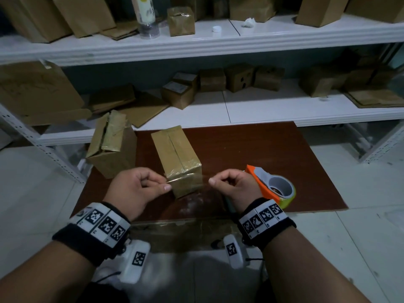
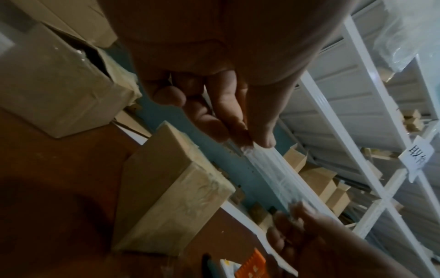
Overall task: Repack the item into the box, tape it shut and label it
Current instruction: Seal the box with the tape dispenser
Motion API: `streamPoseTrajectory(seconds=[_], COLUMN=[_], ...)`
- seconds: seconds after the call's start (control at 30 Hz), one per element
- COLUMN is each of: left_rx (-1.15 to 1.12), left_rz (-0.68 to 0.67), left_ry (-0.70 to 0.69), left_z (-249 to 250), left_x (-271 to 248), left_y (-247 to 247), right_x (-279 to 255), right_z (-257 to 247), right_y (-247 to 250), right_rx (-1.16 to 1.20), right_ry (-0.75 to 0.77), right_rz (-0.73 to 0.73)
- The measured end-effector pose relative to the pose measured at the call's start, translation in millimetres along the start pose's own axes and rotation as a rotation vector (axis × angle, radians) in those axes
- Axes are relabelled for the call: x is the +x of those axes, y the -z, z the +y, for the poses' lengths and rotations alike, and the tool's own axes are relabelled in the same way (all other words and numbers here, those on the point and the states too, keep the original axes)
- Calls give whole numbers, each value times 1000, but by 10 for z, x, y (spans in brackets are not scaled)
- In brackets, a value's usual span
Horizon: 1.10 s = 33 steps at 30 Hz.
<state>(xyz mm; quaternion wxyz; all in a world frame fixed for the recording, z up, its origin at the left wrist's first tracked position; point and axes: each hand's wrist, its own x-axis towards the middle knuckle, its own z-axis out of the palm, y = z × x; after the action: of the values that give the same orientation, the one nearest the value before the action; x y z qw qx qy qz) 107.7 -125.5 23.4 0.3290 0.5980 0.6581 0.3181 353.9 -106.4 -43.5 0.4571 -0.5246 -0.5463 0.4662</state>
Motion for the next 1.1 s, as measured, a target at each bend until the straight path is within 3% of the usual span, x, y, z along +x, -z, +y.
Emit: streamPoseTrajectory(seconds=[0.2, 0.47, 0.83, 0.97, 1.1], left_rx=[4, 94, 20, -1, -101], left_rz=[90, 167, 143, 100, 64], left_ry=[82, 100, 170, 184, 208], left_z=[-217, -401, -535, -524, -582], left_x=[15, 283, 539, 580, 634], left_y=[-248, -325, -309, -256, -219], right_x=[150, 364, 538, 575, 584], right_z=[69, 140, 144, 151, 155], right_y=[-153, -372, -436, -427, -464], right_rx=[-214, -164, -244, -175, 56], right_ry=[56, 32, -57, -106, -207], right_rz=[168, 162, 170, 155, 159])
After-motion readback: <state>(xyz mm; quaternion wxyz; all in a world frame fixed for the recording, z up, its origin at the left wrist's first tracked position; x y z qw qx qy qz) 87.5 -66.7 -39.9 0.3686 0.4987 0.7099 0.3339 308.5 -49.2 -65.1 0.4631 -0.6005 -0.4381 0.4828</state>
